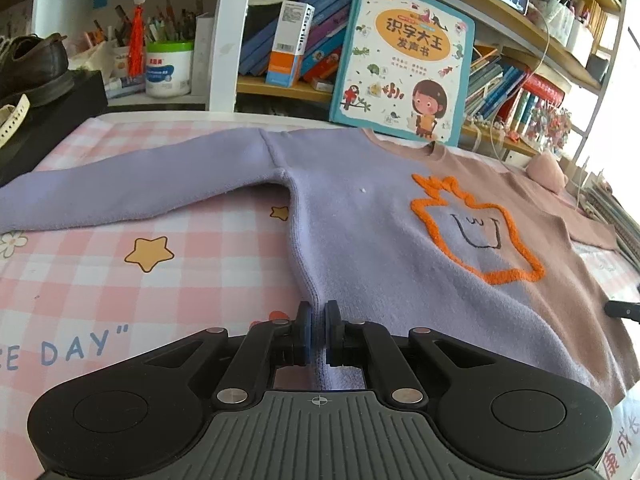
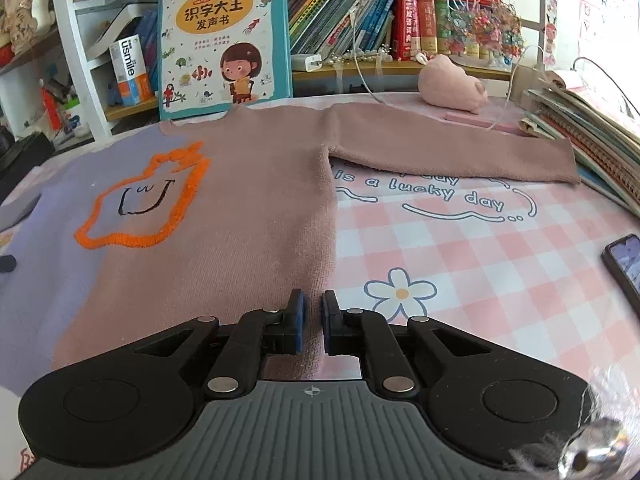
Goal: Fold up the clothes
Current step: 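Pinch the lavender body with the left tool while the right tool pinches the pink hem, then open both tools and release the sweatshirt body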
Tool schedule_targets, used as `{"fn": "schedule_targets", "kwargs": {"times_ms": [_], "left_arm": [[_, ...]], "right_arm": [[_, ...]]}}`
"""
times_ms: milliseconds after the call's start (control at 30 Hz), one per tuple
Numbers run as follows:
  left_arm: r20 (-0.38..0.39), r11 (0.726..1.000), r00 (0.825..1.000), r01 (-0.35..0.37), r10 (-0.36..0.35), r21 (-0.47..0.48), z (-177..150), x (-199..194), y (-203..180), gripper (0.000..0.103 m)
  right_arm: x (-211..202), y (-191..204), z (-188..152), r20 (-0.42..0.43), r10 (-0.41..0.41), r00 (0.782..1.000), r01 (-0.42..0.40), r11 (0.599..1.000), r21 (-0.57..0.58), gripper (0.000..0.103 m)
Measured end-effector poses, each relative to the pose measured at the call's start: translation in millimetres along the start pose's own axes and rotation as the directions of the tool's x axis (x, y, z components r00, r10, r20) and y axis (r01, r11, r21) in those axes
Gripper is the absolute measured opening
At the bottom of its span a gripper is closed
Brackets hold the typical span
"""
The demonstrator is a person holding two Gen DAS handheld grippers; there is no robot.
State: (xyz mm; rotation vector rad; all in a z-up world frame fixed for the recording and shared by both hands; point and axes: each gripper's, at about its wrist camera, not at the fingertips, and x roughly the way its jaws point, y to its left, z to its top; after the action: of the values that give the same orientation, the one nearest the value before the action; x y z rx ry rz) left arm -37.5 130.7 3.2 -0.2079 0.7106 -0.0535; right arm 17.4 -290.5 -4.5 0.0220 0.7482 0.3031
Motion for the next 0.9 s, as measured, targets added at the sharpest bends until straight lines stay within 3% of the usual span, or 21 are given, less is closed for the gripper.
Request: {"fn": "schedule_targets", "kwargs": {"times_ms": [333,433,533,700,767,833,900], "left_arm": [[0.02,1.0,1.0,0.009,-0.009,-0.005,-3,-1,3,0.007],[0.014,1.0,1.0,0.014,-0.013,-0.005,-2,-1,5,0.01],[0.003,1.0,1.0,0.009,-0.009,0.014,1,0,5,0.011],[0.028,0.998,0.999,-0.034,0.033,0.058,4,-5,-3,0.013],[0.048,0.997,0.998,-0.047,0.045,0.059,5,-8,-4,0.019],[0.069,0.997,0.996,-0.06,0.056,0.053,6,-12,-3,0.036],[0.087,0.995,0.993,-0.085,0.08,0.055,6,-14,-2,0.047]], "right_arm": [[0,7,1,0.002,-0.039,0.999,0.039,0.999,-0.035,0.011],[-2,9,0,0.013,-0.063,0.998,0.064,0.997,-0.047,0.018],[-4,17,0,0.049,-0.108,0.993,0.112,0.989,-0.095,0.019],[-6,25,4,0.08,-0.096,0.992,0.105,0.987,-0.121,0.027],[-7,27,5,0.092,-0.094,0.991,0.105,0.986,-0.126,0.029],[-7,29,7,0.101,-0.089,0.991,0.101,0.987,-0.122,0.036],[-7,30,8,0.104,-0.076,0.992,0.088,0.99,-0.113,0.044]]}}
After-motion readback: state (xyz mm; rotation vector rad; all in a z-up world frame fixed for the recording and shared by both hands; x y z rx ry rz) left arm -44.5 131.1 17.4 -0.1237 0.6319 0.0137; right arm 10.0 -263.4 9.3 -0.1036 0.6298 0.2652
